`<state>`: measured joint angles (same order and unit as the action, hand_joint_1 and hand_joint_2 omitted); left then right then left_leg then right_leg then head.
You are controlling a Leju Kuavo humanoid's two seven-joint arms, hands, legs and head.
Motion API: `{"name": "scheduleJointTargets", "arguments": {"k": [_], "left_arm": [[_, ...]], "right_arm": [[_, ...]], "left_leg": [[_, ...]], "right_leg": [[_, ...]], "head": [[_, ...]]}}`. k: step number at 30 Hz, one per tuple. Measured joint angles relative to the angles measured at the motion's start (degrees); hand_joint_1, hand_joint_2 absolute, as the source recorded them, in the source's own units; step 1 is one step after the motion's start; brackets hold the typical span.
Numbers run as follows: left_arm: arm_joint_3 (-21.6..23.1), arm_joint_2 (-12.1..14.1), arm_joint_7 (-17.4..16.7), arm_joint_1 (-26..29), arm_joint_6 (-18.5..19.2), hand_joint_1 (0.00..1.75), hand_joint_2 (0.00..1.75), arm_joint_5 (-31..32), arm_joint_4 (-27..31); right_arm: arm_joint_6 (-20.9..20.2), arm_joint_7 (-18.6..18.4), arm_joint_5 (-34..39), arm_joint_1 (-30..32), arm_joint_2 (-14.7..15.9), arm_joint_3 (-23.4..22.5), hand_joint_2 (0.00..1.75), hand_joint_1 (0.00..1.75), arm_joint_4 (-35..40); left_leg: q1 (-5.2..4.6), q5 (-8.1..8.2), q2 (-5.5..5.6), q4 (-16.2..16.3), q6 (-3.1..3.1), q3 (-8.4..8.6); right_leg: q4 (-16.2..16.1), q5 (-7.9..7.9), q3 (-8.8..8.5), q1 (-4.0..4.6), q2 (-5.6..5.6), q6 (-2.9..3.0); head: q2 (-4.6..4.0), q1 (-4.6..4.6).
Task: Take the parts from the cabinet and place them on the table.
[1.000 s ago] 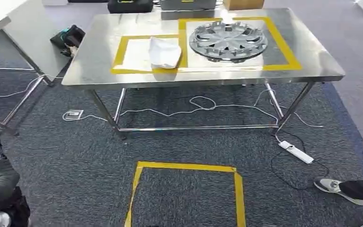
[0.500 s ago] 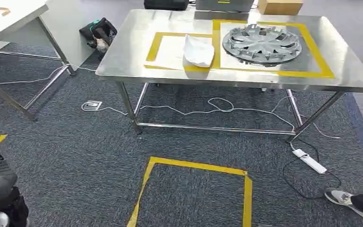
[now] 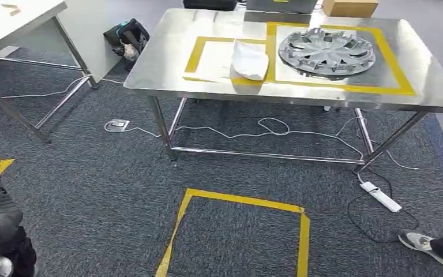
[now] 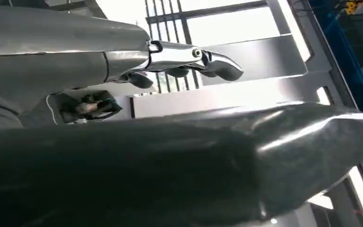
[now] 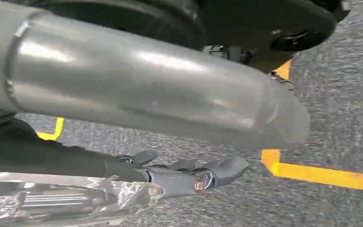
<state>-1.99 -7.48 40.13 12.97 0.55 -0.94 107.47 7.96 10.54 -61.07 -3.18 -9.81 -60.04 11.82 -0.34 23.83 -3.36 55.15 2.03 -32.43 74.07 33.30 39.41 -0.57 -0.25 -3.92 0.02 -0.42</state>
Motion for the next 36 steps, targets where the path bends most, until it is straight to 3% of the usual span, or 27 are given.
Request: {"name": "scheduleJointTargets", "arguments": {"k": [2,3,4,5,8,9,10,11,13,14,15,17,18,19,20,23,24,25,26,27,29,30,31,33,34,35,36], "left_arm": [[0.00,0.00,0.00,0.01,0.00,0.00,0.00,0.13,-0.09],[0.02,0.00,0.02,0.00,-0.02,0.00,0.00,0.15,-0.09],[0.00,0.00,0.02,0.05,-0.02,0.00,0.00,0.18,-0.09],[-0.02,0.00,0.00,0.06,-0.09,0.00,0.00,0.17,-0.09],[0.04,-0.09,0.02,0.07,-0.20,0.00,0.00,0.20,-0.09],[0.07,-0.11,0.00,0.06,-0.20,0.00,0.00,0.20,-0.09],[0.07,-0.11,0.02,0.09,-0.24,0.00,0.00,0.20,-0.09],[0.09,-0.09,0.02,0.17,-0.26,0.00,0.00,0.20,-0.09],[0.09,-0.07,0.00,0.33,-0.39,0.00,0.00,0.20,-0.11],[0.11,-0.07,0.00,0.41,-0.42,0.00,0.00,0.20,-0.13],[0.11,-0.07,0.00,0.43,-0.44,0.00,0.00,0.17,-0.13],[0.11,-0.07,0.02,0.41,-0.46,0.00,0.00,0.17,-0.13],[0.11,-0.07,0.00,0.41,-0.48,0.00,0.00,0.18,-0.13],[0.13,-0.07,0.02,0.40,-0.46,0.00,0.00,0.20,-0.13],[0.18,-0.07,0.00,0.40,-0.46,0.00,0.00,0.17,-0.15],[0.17,-0.09,0.02,0.37,-0.37,0.00,0.00,0.17,-0.15],[0.17,-0.13,0.00,0.35,-0.33,0.00,0.00,0.17,-0.15],[0.15,-0.11,0.00,0.28,-0.24,0.00,0.00,0.17,-0.15],[0.11,-0.11,0.02,0.44,-0.20,0.00,0.00,0.15,-0.15],[0.07,-0.13,0.00,0.61,-0.20,0.00,0.00,0.15,-0.15],[0.04,-0.11,0.00,0.70,-0.18,0.00,0.00,0.15,-0.20],[0.04,-0.11,0.00,0.70,-0.13,0.00,0.00,0.15,-0.28],[0.07,-0.13,0.00,0.69,-0.07,0.00,0.00,0.15,-0.42],[0.11,-0.11,-0.37,0.65,-0.15,0.00,0.00,1.33,-0.87],[0.18,-0.09,-0.96,0.54,-0.70,0.00,0.00,2.72,-1.44],[0.28,0.02,-2.02,0.41,-1.40,0.00,0.00,4.56,-2.32],[0.48,0.39,-3.57,0.01,-1.97,0.00,0.00,6.48,-4.05]], "right_arm": [[-0.09,0.00,-0.04,0.06,0.02,0.00,0.00,0.00,0.00],[-0.09,0.00,-0.07,-0.01,0.02,0.00,0.00,0.00,0.00],[-0.18,-0.02,-0.11,-0.26,-0.04,0.00,0.00,0.00,0.00],[-0.24,0.00,-0.15,-0.41,-0.04,0.00,0.00,0.00,0.00],[-0.24,-0.02,-0.20,-0.38,-0.02,0.00,0.00,0.00,0.00],[-0.24,-0.02,-0.20,-0.37,-0.02,0.00,0.00,0.00,0.00],[-0.24,-0.04,-0.22,-0.38,-0.02,0.00,0.00,0.00,0.00],[-0.24,-0.04,-0.22,-0.47,-0.02,0.00,0.00,0.00,0.00],[-0.26,-0.04,-0.24,-0.54,-0.02,0.00,0.00,0.00,0.00],[-0.26,-0.09,-0.26,-0.48,-0.02,0.00,0.00,0.00,0.00],[-0.26,-0.11,-0.28,-0.39,-0.02,0.00,0.00,0.00,0.00],[-0.28,-0.11,-0.28,-0.37,-0.02,0.00,0.00,0.00,0.00],[-0.28,-0.11,-0.31,-0.44,-0.02,0.00,0.00,0.00,0.00],[-0.31,-0.11,-0.31,-0.50,-0.02,0.00,0.00,0.00,0.00],[-0.33,-0.11,-0.33,-0.68,-0.02,0.00,0.00,0.00,0.00],[-0.35,-0.13,-0.37,-0.25,-0.02,0.00,0.00,0.00,0.00],[-0.35,-0.20,-0.37,-0.16,0.07,0.00,0.00,0.00,0.02],[-0.35,-0.20,-0.39,-0.04,0.04,0.00,0.00,0.00,0.00],[-0.35,-0.24,-0.39,-0.12,0.04,0.00,0.00,0.00,0.00],[-0.35,-0.24,-0.39,-0.29,0.04,0.00,0.00,0.00,0.00],[-0.35,-0.24,-0.44,-0.41,0.04,0.00,0.00,0.00,0.00],[-0.39,-0.28,-0.46,-0.35,0.04,0.00,0.00,0.00,0.00],[-0.42,-0.31,-0.52,-0.26,0.04,0.00,0.00,0.00,0.00],[-0.44,-0.33,-0.59,-0.28,0.04,0.00,0.00,0.00,0.00],[-0.48,-0.31,-0.63,-0.40,0.04,0.00,0.00,0.00,0.00],[-0.52,-0.28,-0.72,-0.62,0.04,0.00,0.00,0.00,0.00],[-0.61,-0.20,-0.87,-0.80,0.04,0.00,0.00,0.00,0.00]], "left_leg": [[0.32,-0.02,-0.36,0.18,-0.50,0.01],[0.39,0.05,-0.52,0.40,-0.92,0.03],[0.04,0.15,-0.68,0.68,-1.43,-0.03],[-0.03,0.19,-0.81,0.88,-1.79,-0.12],[0.30,-0.01,-2.03,0.70,-2.72,0.03],[0.63,0.46,-1.01,1.06,-3.31,-0.17],[0.67,2.32,1.23,2.79,-3.66,-0.79],[0.69,5.09,2.22,6.71,-3.86,-2.37],[0.70,9.62,2.59,16.52,-4.04,-6.62],[0.70,10.21,2.61,18.97,-3.99,-7.68],[0.69,9.45,2.65,18.75,-3.88,-7.45],[0.74,5.50,3.09,12.62,-3.57,-4.16],[0.84,2.41,4.50,5.67,-3.31,-0.50],[1.02,1.80,7.01,1.61,-3.14,1.53],[1.17,2.27,7.54,0.61,-3.19,1.77],[0.63,1.94,6.18,0.79,-2.36,1.57],[1.10,1.57,5.26,0.32,-1.83,1.59],[1.12,1.53,4.70,0.28,-1.47,1.56],[1.08,1.61,4.11,0.28,-0.97,1.52],[0.93,1.61,3.33,0.28,-0.86,1.47],[0.76,1.62,1.87,0.30,-0.81,1.41],[0.70,1.62,1.19,0.31,-0.80,1.43],[0.66,1.63,0.43,0.31,-0.81,1.48],[0.61,1.74,-0.77,0.32,-0.96,1.70],[0.51,1.81,-1.25,0.34,-1.08,1.96],[0.02,2.06,-1.57,0.53,-1.46,2.15],[0.14,2.06,-2.05,0.53,-1.77,2.31]], "right_leg": [[-9.54,-4.86,-5.15,-0.13,-0.59,0.05],[-14.82,-6.82,-8.15,-0.16,-2.13,-0.06],[-17.14,-5.84,-8.95,0.34,-3.62,0.02],[-17.21,-6.33,-8.64,0.18,-2.65,0.92],[-16.85,-6.48,-8.06,0.55,-1.41,2.08],[-16.98,-6.87,-8.57,0.21,-0.93,2.62],[-16.97,-7.11,-8.36,0.14,-0.46,2.97],[-16.96,-7.37,-8.11,0.12,0.06,3.30],[-16.94,-7.65,-7.50,0.20,1.30,3.60],[-16.93,-7.78,-7.31,0.22,1.96,3.57],[-16.93,-7.86,-7.23,0.22,2.68,3.50],[-16.92,-8.01,-7.23,0.20,4.09,3.28],[-16.92,-8.13,-7.29,0.12,5.06,3.09],[-16.92,-8.22,-7.20,0.06,5.55,2.89],[-16.55,-8.21,-6.76,0.43,6.20,2.52],[-17.49,-8.91,-6.12,-0.15,7.57,1.26],[-17.37,-8.83,-5.79,-0.02,7.88,0.88],[-16.15,-7.78,-5.32,0.23,4.94,0.75],[-13.12,-5.48,-3.92,0.24,2.67,0.54],[-8.26,-2.68,-1.70,0.19,1.36,0.33],[0.30,0.94,2.01,0.13,0.68,0.03],[1.43,0.88,2.38,0.13,0.66,-0.02],[-0.72,-0.69,0.93,0.15,0.60,0.03],[-10.60,-5.11,-4.69,0.25,-0.49,0.48],[-15.59,-6.62,-7.80,0.53,-3.08,0.85],[-17.55,-6.53,-8.74,0.65,-5.36,1.22],[-17.52,-6.99,-8.47,0.79,-4.15,1.39]], "head": [[0.00,-0.02],[0.00,0.04],[0.00,0.13],[0.00,-0.15],[0.00,-0.11],[0.00,-0.13],[0.00,-0.22],[0.00,-0.26],[0.00,-0.22],[0.00,-0.20],[0.00,-0.22],[0.00,-0.17],[0.00,-0.22],[0.00,-0.20],[0.00,-0.17],[0.00,-0.17],[0.00,-0.22],[0.00,0.02],[0.00,0.55],[0.00,0.59],[0.00,0.59],[0.00,0.61],[0.00,0.59],[0.00,0.59],[0.00,0.61],[0.00,0.61],[0.00,0.31]]}}
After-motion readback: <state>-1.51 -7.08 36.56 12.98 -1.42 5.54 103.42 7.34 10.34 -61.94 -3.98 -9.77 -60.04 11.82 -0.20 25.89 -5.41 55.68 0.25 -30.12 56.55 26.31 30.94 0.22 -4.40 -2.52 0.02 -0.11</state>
